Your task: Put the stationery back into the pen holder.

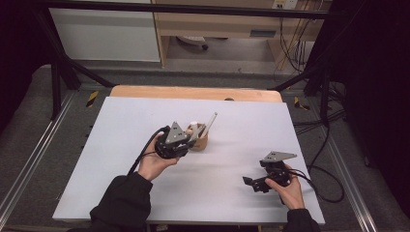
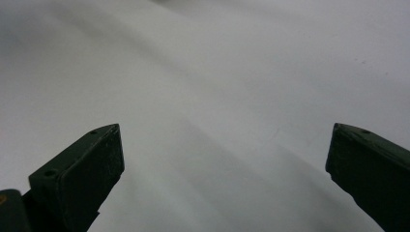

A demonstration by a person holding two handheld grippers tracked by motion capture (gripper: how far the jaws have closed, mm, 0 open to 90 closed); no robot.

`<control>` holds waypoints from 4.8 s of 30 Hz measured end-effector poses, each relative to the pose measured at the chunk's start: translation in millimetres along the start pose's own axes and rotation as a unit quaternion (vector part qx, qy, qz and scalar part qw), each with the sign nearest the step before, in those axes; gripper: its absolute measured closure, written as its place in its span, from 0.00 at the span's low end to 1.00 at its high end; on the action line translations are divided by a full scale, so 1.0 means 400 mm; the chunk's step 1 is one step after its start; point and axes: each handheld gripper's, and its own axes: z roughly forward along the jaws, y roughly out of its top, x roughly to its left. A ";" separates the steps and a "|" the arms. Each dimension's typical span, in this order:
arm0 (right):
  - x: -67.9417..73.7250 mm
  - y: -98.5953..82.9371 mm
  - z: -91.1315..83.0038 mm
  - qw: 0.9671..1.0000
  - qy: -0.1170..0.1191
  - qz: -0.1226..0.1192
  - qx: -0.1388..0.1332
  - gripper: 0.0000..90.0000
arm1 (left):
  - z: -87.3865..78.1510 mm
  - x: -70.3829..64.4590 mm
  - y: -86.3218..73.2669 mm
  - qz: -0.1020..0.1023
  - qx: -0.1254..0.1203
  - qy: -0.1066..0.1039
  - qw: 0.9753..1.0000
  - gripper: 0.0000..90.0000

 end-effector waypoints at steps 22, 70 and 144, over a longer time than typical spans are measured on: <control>-0.003 -0.010 -0.003 1.000 0.001 -0.002 0.009 0.01 | 0.035 0.058 0.096 -0.062 -0.047 0.008 0.997 0.87; -0.001 -0.013 0.006 1.000 0.007 -0.013 0.019 0.01 | 0.214 0.091 0.054 -0.095 -0.038 0.016 0.995 0.87; -0.001 -0.014 0.007 1.000 0.000 -0.012 0.024 0.01 | -0.143 0.137 -0.310 -0.124 0.063 0.040 0.989 0.08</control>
